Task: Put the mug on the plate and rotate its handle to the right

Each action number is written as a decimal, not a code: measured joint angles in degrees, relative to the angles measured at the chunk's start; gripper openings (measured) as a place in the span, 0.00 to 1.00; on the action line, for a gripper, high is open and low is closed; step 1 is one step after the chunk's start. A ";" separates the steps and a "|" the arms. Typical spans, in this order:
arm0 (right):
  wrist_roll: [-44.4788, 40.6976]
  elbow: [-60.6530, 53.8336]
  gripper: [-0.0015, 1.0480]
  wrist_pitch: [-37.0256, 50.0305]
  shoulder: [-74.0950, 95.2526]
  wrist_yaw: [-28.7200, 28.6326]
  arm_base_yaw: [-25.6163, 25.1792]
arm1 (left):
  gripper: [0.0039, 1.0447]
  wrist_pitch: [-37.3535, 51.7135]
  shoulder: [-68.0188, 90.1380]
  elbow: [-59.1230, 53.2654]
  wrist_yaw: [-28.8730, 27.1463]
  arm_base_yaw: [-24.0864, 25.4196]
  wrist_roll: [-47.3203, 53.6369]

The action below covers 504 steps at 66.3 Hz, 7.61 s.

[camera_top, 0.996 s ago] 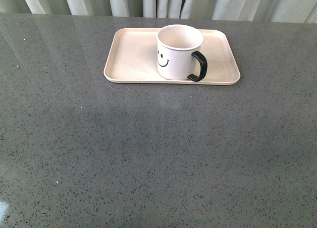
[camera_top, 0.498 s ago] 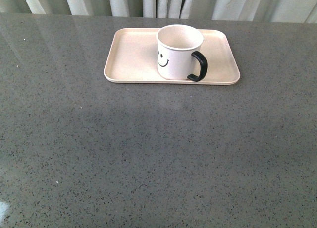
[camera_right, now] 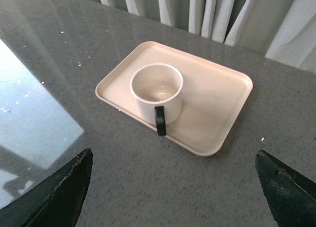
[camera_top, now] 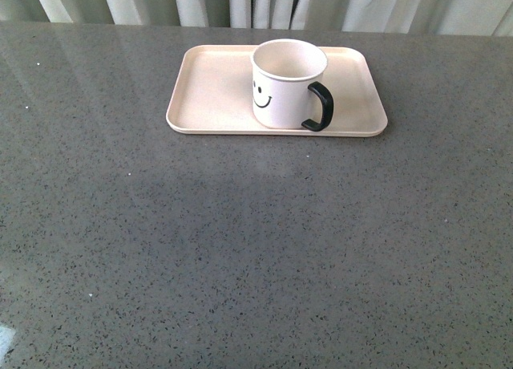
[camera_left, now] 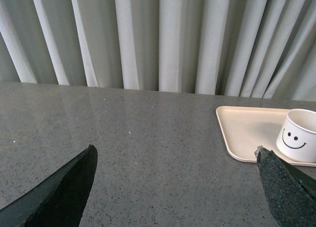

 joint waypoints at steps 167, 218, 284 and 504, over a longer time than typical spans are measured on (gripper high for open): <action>14.80 50.53 0.02 -23.50 47.82 20.09 9.44 | 0.91 0.00 0.00 0.00 -0.02 0.00 0.00; -16.35 61.16 0.02 -32.96 53.86 10.60 11.02 | 0.91 0.00 0.00 0.00 -0.04 0.00 0.00; -18.84 58.34 0.02 -27.91 53.96 13.60 11.34 | 0.91 0.00 0.00 0.00 -0.02 0.00 0.00; 11.58 -30.12 0.02 54.58 -1.55 24.72 2.34 | 0.91 0.00 0.00 0.00 -0.02 0.00 0.02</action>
